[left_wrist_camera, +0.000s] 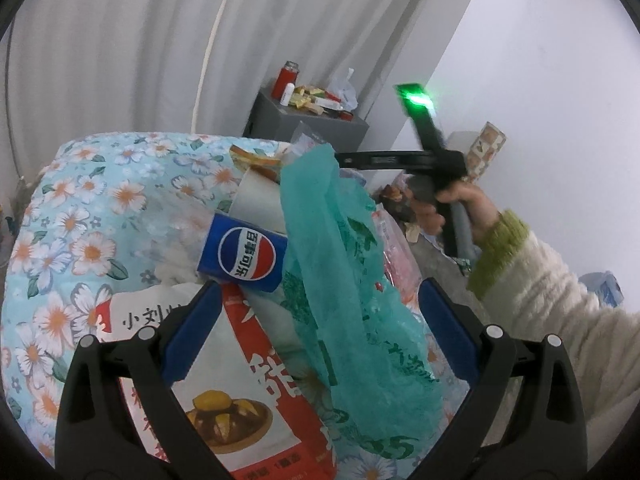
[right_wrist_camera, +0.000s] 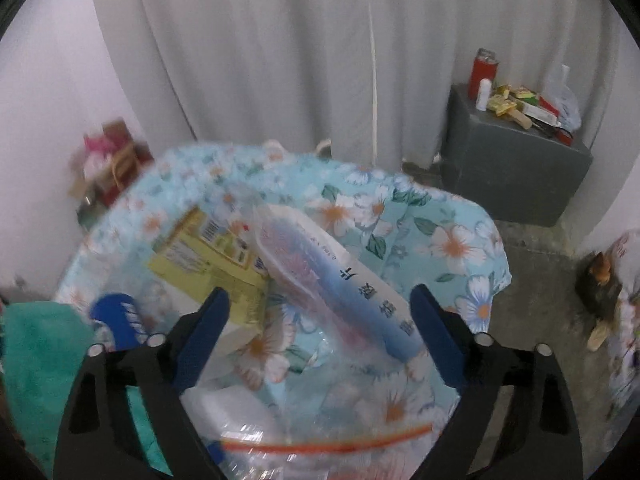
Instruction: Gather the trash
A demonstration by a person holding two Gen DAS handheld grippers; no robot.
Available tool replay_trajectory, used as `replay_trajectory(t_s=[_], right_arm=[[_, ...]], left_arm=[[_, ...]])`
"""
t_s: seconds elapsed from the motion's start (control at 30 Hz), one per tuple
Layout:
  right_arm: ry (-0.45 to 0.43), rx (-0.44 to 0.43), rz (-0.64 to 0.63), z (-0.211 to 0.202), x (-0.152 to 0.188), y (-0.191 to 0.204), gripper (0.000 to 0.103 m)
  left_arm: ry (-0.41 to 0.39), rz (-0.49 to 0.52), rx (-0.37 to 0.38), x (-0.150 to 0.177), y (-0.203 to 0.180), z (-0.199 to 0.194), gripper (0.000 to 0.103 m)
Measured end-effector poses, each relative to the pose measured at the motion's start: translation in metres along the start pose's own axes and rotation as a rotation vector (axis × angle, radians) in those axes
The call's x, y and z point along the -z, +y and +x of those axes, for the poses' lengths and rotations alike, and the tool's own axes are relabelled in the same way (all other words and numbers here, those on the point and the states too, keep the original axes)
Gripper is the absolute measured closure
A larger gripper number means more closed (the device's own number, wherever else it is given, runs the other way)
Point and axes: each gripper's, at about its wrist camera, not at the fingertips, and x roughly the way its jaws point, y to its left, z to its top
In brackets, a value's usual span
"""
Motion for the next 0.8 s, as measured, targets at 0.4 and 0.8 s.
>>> replay_trajectory(t_s=[0.4, 0.8], right_arm=[[0.041, 0.137, -0.159, 0.011, 0.007, 0.040, 0.075], [-0.004, 0.146, -0.181, -0.013, 0.010, 0.057, 0.098]], left_arm=[[0.054, -0.023, 0.023, 0.007, 0.010, 0.013, 0.049], [0.051, -0.095, 0.088, 0.014, 0.028, 0.015, 0.094]])
